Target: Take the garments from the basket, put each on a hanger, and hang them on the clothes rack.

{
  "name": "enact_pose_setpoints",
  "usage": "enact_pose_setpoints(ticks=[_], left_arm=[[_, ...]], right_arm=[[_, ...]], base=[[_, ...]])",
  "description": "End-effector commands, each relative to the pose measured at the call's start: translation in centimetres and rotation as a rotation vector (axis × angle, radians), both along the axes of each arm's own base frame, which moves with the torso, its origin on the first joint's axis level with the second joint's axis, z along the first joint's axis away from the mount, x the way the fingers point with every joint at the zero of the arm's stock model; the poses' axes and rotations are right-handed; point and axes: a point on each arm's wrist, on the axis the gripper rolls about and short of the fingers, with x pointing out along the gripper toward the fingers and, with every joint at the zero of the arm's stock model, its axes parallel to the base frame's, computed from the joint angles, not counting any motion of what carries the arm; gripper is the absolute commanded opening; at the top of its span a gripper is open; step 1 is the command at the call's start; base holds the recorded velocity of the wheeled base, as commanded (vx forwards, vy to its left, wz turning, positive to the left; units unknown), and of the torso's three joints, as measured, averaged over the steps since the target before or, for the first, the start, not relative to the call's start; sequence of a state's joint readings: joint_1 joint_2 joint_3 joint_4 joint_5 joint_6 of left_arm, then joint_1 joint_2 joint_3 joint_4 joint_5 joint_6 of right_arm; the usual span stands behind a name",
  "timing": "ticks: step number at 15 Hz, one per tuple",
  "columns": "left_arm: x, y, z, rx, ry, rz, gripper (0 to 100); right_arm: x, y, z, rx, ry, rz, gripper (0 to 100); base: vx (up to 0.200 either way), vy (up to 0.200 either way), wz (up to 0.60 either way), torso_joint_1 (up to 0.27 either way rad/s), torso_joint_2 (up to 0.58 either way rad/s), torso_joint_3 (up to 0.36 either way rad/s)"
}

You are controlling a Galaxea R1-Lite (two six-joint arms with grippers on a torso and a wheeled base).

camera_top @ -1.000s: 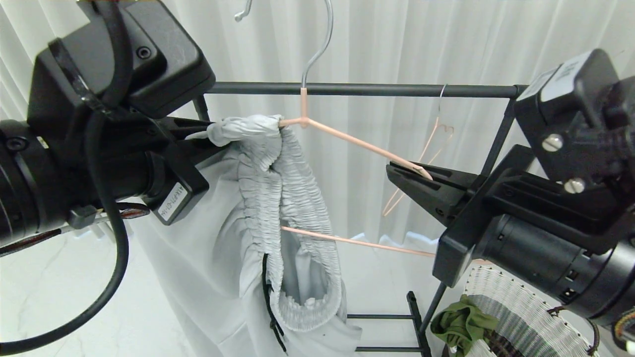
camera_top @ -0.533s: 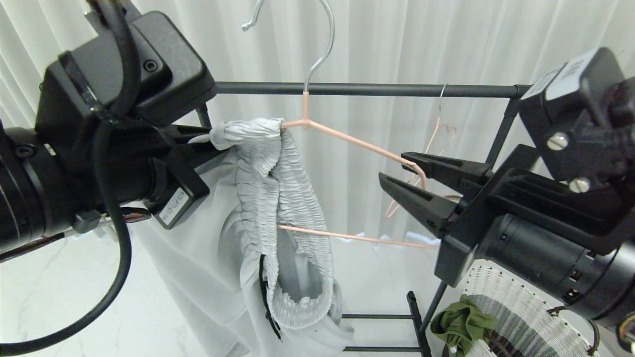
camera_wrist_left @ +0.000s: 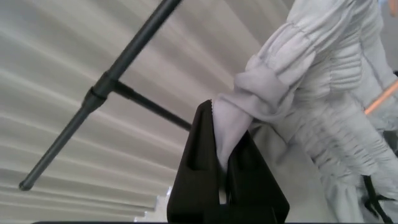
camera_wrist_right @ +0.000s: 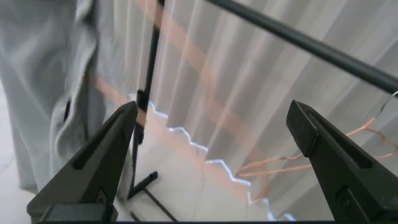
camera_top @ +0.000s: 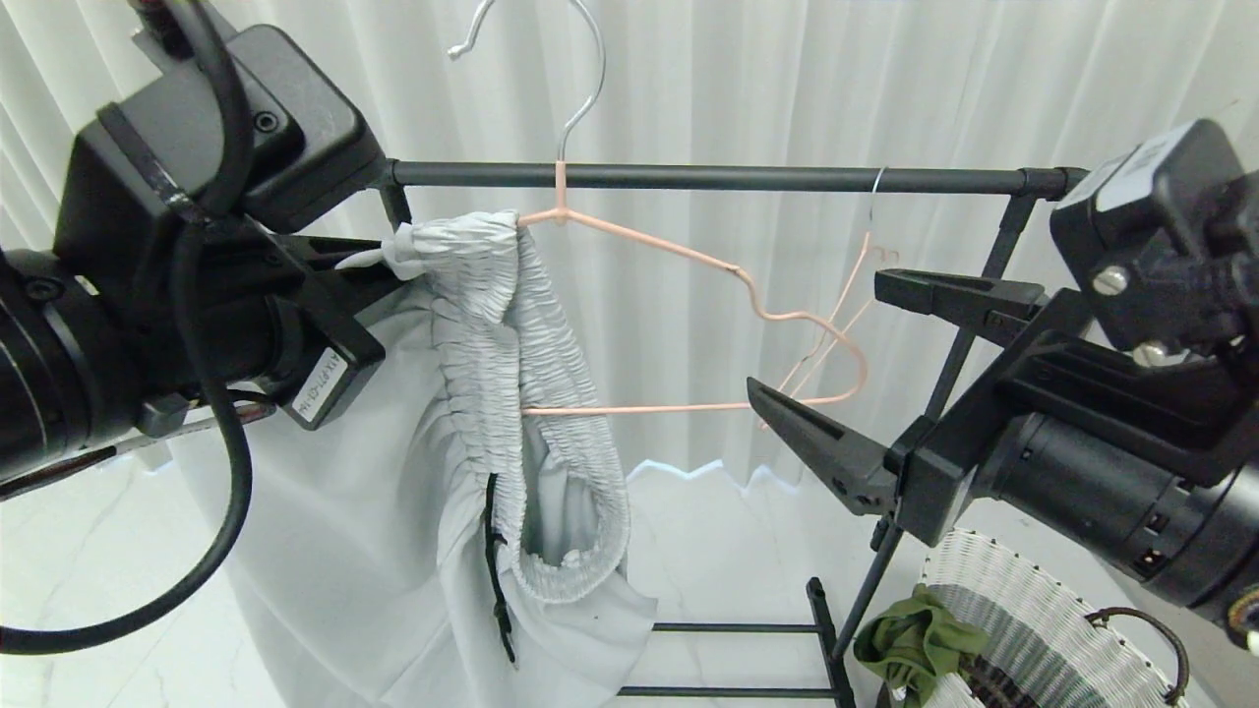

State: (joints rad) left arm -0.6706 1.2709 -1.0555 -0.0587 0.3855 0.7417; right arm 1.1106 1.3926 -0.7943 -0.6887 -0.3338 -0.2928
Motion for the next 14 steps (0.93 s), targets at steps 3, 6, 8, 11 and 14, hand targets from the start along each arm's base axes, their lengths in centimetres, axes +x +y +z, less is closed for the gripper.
enact_pose_setpoints(ticks=[3,6,8,11,14], left_arm=[[0.7,0.2,0.0,-0.043,-0.035,0.042,0],[1.1,-0.1,0.5,-0.131,-0.061,0.047,0],[1.1,-0.2,0.8,-0.151,-0.083,0.046,0],[1.1,-0.2,1.1,-0.167,-0.103,0.042,0],[1.2,-0.4,1.6,-0.18,-0.117,0.04,0]], right_arm=[[-1.5,1.1,-1.2,-0.037,0.019,0.079,100],[-1.2,2.8,-2.9,-0.063,0.088,0.101,100],[-0.8,3.8,-3.6,-0.039,0.156,0.097,100],[0.9,4.9,-4.8,0.033,0.288,0.049,100],[2.7,6.9,-6.2,0.082,0.42,0.006,100]], base=[[0.0,0.0,0.0,0.0,0.0,0.0],[0.0,0.0,0.0,0.0,0.0,0.0],[0.0,0.0,0.0,0.0,0.0,0.0],[0.0,0.0,0.0,0.0,0.0,0.0],[0.0,0.0,0.0,0.0,0.0,0.0]])
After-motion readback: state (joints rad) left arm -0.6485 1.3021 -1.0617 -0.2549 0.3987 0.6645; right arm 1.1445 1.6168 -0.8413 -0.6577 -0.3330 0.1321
